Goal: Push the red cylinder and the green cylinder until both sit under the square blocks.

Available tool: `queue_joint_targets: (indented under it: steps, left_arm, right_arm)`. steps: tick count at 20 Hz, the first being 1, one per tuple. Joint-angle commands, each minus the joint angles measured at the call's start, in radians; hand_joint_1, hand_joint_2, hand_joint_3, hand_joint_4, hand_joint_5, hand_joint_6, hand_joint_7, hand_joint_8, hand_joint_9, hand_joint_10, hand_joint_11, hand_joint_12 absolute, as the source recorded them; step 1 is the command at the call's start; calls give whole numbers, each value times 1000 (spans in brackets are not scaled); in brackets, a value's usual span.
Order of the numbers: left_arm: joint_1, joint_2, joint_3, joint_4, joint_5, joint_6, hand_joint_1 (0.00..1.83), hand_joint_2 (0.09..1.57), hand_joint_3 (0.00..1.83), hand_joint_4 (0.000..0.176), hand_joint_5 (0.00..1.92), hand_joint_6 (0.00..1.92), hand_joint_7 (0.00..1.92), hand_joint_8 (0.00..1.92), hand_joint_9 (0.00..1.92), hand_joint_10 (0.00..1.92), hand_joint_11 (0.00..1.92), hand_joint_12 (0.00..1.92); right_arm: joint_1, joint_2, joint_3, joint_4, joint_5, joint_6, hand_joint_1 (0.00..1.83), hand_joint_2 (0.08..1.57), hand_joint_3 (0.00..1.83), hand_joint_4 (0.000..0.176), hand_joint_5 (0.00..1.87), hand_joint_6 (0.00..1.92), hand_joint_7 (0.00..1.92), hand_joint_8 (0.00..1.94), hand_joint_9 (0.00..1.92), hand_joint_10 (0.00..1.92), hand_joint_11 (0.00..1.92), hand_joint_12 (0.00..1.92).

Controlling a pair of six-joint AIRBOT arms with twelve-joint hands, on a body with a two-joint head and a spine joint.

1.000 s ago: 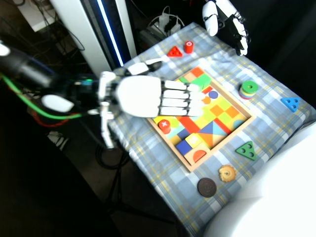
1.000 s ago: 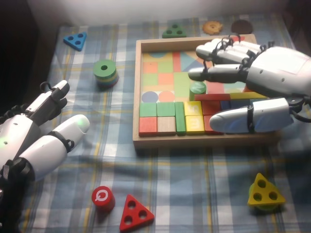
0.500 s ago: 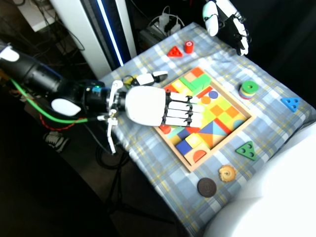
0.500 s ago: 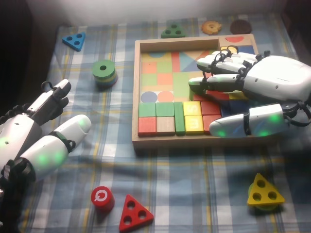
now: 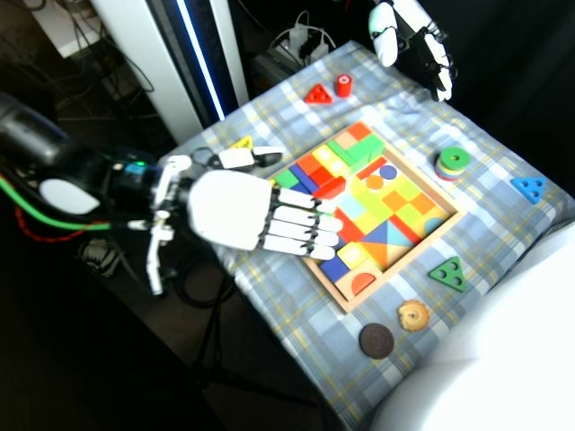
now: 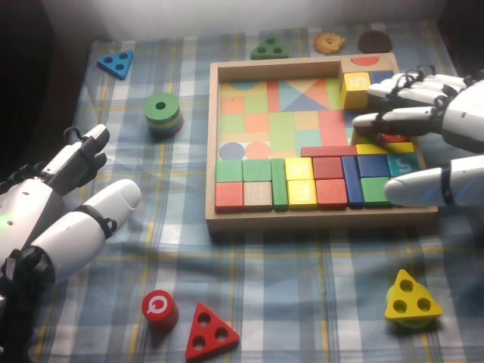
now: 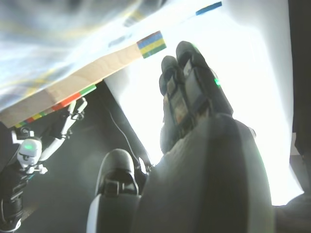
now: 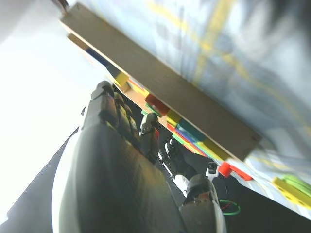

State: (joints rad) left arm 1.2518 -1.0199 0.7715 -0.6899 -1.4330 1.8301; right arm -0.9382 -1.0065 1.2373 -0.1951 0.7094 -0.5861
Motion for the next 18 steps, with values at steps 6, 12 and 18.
queue_joint_targets:
  steps: [6, 12, 18]
  left_arm:
    - [-2, 2, -1, 39, -118, -9, 0, 1275, 4, 42, 175, 5, 376, 2, 433, 4, 342, 45]
    - [-2, 2, -1, 39, -118, -9, 0, 1265, 0, 45, 175, 2, 385, 7, 465, 15, 391, 63]
    - [2, 2, -3, 36, -119, -9, 0, 1273, 3, 23, 162, 1, 372, 0, 440, 1, 380, 55]
  right_arm:
    - [3, 49, -52, 79, 171, -59, 0, 943, 0, 138, 306, 4, 0, 0, 0, 0, 0, 0]
    - [4, 59, -64, 138, 279, -72, 0, 933, 0, 125, 321, 8, 12, 4, 0, 0, 0, 0]
    - [-70, 77, -93, 262, 385, -114, 0, 1048, 14, 95, 323, 3, 68, 7, 0, 0, 0, 0]
